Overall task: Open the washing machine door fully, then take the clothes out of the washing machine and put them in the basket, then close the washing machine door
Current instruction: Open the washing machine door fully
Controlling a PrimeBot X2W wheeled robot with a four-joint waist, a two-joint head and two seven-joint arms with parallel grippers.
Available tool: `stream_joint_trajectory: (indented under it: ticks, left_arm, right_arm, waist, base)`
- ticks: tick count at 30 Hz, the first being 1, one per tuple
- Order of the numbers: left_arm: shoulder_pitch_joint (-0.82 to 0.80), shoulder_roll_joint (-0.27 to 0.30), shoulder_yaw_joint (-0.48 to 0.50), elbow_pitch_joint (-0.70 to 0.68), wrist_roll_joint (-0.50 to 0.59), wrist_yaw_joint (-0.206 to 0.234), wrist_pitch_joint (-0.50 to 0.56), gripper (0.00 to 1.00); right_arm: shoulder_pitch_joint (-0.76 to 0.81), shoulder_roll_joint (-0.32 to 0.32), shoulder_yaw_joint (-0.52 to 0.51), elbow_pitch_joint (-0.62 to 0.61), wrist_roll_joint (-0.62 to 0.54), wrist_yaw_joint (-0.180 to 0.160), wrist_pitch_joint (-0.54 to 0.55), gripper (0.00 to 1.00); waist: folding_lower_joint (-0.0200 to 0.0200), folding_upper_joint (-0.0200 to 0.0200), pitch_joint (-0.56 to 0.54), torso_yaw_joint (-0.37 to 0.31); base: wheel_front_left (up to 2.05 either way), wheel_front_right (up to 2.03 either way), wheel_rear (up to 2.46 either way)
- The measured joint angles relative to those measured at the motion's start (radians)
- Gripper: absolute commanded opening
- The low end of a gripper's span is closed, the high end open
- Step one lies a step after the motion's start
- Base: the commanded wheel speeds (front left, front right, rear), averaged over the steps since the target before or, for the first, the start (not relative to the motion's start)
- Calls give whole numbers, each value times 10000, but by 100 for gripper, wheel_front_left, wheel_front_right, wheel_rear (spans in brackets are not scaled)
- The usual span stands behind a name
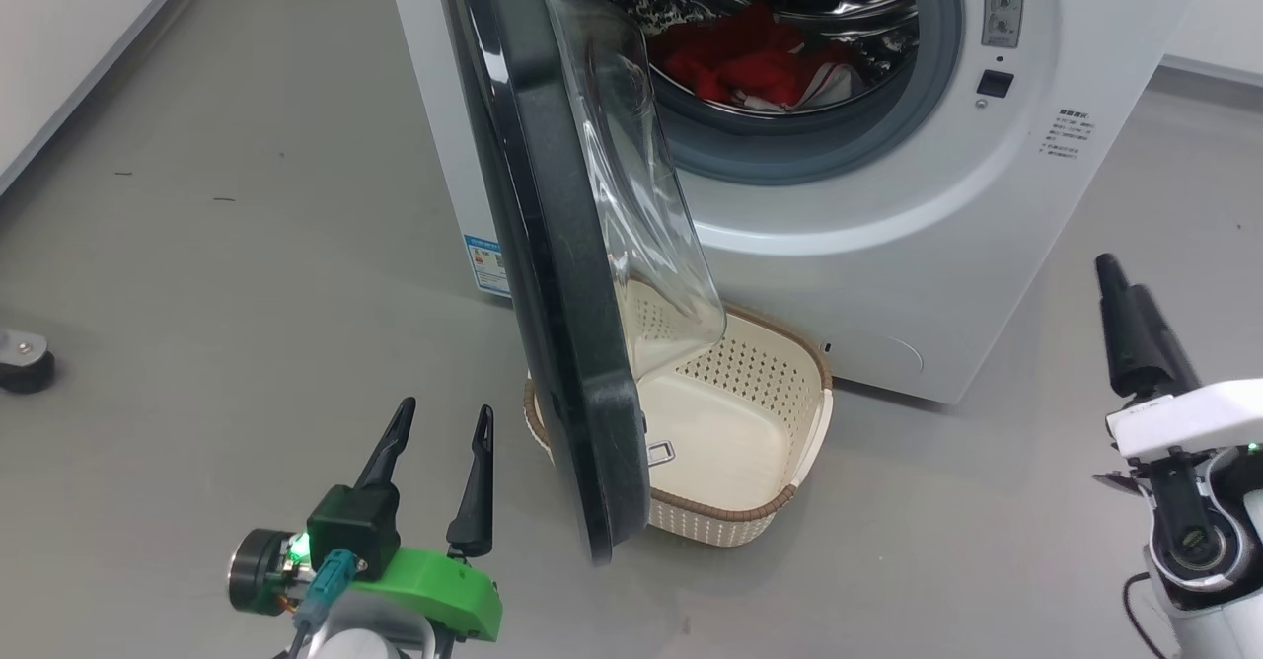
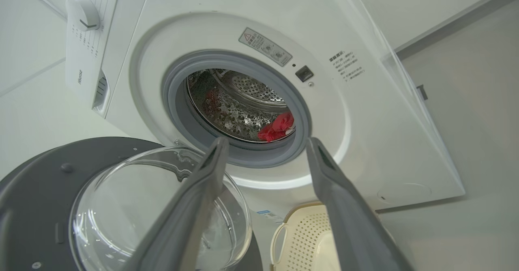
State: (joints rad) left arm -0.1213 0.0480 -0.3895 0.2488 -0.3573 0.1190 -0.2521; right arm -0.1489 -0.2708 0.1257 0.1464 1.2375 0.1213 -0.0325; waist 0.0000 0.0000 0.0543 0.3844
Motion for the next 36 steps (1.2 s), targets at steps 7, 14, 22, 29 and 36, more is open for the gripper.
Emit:
stream_joint_trajectory:
  ticks: [7, 14, 22, 29, 36]
  left_arm:
    - [2, -2, -4, 15, 15, 0, 0, 100]
    - [4, -2, -21, 44, 15, 0, 0, 100]
    - [43, 0, -82, 174, 59, 0, 0, 100]
    - [133, 0, -98, 219, 58, 0, 2, 100]
    - [148, 0, -117, 247, 59, 0, 2, 100]
  right_arm:
    - [439, -1593, 372, 194, -3674, 2, -2535, 100]
    - [850, -1799, 838, 334, -6381, -1143, -2428, 100]
    - [1580, -709, 869, -75, -7398, -1881, -2276, 100]
    - [2158, 113, 846, -261, -7710, -1958, -2270, 100]
    - [2305, 593, 819, -328, -8040, -2034, -2270, 100]
  waist:
    - [0, 0, -47, 9]
    - [0, 0, -96, 43]
    - [0, 0, -242, 163]
    - [0, 0, -303, 224]
    - [0, 0, -331, 247]
  base:
    - [0, 0, 0]
    - [0, 0, 0]
    - [0, 0, 0]
    - [0, 0, 0]
    - [0, 0, 0]
